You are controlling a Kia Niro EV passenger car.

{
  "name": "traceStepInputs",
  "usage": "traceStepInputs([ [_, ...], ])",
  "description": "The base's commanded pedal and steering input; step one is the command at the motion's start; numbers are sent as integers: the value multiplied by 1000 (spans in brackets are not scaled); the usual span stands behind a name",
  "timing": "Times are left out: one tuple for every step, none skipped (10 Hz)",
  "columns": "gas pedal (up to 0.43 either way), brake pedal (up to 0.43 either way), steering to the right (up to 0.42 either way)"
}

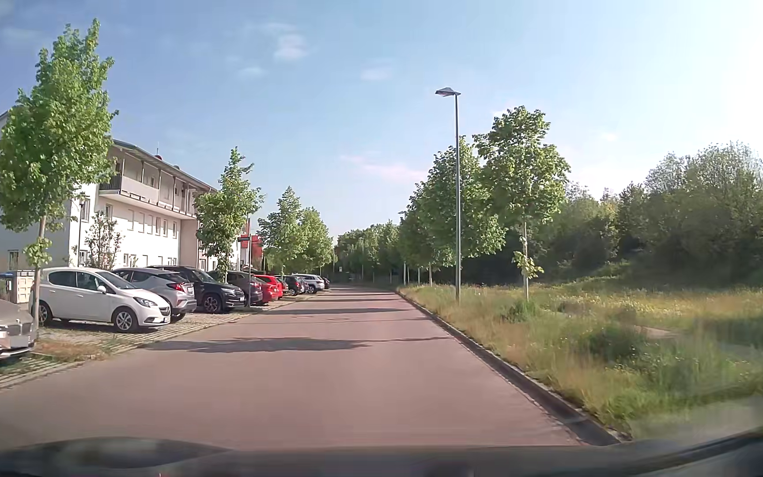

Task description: Follow the waypoints while adhering to traffic rules and regulations

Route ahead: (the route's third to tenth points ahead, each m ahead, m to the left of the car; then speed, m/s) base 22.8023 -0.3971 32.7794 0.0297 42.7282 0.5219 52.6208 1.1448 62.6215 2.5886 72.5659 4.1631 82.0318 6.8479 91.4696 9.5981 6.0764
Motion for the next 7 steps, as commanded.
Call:
traceStepInputs([
  [228,0,-56],
  [228,0,-48],
  [228,0,-37],
  [228,0,-28],
  [228,0,-20],
  [228,0,-13],
  [228,0,-10],
])
